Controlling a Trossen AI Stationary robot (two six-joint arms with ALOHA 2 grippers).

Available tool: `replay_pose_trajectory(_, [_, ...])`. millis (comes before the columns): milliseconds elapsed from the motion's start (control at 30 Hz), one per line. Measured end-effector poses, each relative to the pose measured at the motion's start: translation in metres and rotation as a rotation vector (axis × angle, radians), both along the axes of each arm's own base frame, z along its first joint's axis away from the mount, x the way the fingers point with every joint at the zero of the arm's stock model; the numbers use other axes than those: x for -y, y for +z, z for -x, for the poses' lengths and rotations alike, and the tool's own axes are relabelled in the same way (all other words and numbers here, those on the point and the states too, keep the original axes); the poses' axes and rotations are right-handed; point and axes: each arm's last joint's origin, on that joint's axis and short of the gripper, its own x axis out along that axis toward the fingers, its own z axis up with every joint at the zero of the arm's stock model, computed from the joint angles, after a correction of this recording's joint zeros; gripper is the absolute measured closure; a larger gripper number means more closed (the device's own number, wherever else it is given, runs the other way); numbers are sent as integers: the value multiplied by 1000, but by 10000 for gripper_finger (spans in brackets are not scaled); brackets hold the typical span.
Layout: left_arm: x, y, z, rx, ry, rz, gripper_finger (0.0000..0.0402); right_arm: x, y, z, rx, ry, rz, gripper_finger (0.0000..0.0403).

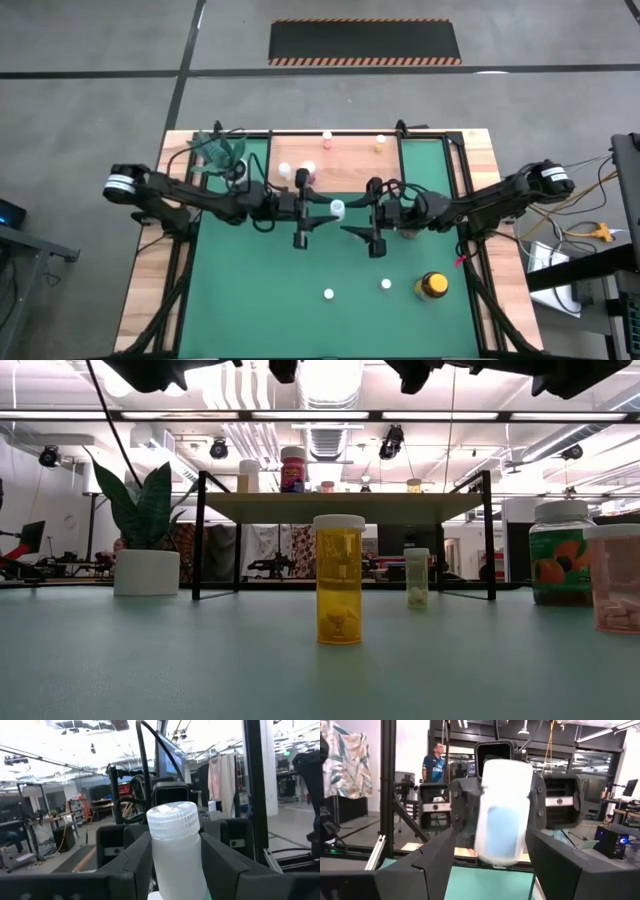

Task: Pick and place medicine bottles onto shelf by color
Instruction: Put the white pill bottle on the shelf

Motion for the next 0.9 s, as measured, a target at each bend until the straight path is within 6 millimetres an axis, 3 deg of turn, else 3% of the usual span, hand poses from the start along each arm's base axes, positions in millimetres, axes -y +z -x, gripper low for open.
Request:
replay_pose_trajectory(300, [4, -4, -3, -3, -13, 0, 279, -2, -4, -11, -19, -9, 37, 181])
replay_pose_trajectory(633, [4, -7, -3, -18, -14, -6, 278, -3, -7, -17, -32, -10, 39, 270])
replay_pose_trajectory(900, [4, -9, -4, -36, -21, 21, 261, -3, -8, -16, -47, -8, 37, 259])
